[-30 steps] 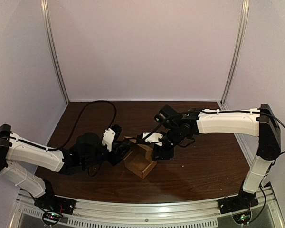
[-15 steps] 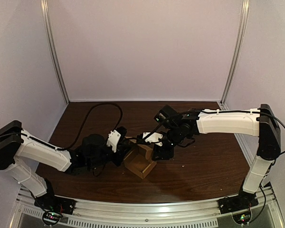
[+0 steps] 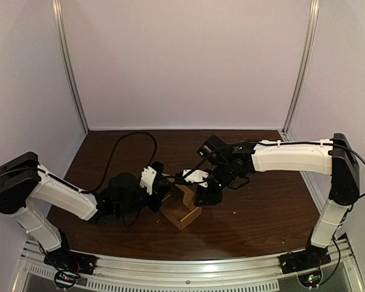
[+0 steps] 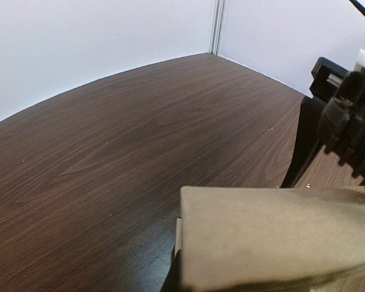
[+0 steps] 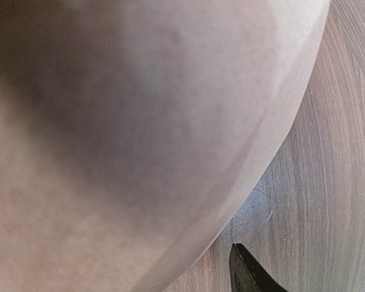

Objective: Fold the paper box

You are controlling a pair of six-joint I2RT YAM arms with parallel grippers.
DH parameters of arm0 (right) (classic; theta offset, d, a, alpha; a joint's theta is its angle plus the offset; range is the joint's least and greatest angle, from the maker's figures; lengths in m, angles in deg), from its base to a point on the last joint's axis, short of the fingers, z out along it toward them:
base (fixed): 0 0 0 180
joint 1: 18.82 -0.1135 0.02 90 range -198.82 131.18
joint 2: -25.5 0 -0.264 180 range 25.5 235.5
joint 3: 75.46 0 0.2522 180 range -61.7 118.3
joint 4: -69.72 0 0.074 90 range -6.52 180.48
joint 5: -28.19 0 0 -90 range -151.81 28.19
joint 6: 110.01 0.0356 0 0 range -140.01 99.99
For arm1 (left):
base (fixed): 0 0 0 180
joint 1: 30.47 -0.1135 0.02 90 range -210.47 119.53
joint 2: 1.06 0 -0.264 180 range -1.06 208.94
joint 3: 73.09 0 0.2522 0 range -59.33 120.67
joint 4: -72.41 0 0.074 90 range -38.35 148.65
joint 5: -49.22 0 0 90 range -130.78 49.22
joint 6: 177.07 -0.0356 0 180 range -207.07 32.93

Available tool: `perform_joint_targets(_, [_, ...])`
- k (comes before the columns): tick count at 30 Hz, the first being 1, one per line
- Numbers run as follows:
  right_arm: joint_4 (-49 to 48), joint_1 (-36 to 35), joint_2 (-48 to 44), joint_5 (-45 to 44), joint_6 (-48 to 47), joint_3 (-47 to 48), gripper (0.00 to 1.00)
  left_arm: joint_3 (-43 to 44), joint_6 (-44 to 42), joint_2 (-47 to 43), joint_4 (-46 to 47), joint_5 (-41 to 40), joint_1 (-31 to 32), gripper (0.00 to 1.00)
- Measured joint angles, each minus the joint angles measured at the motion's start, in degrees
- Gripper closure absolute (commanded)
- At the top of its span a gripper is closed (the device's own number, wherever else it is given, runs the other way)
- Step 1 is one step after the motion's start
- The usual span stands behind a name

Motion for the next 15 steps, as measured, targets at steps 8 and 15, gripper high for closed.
perform_joint_targets(8, [-0.26,-0.02,0.0,0.11,0.09,-1.11,0.54,-3.21,1.36,0.24,4.94,-0.52,1.05,1.0])
perform_joint_targets(15, [-1.7,-0.17,0.0,0.04,0.07,-3.17,0.54,-7.76,0.9,0.24,11.52,-0.55,1.14,0.99])
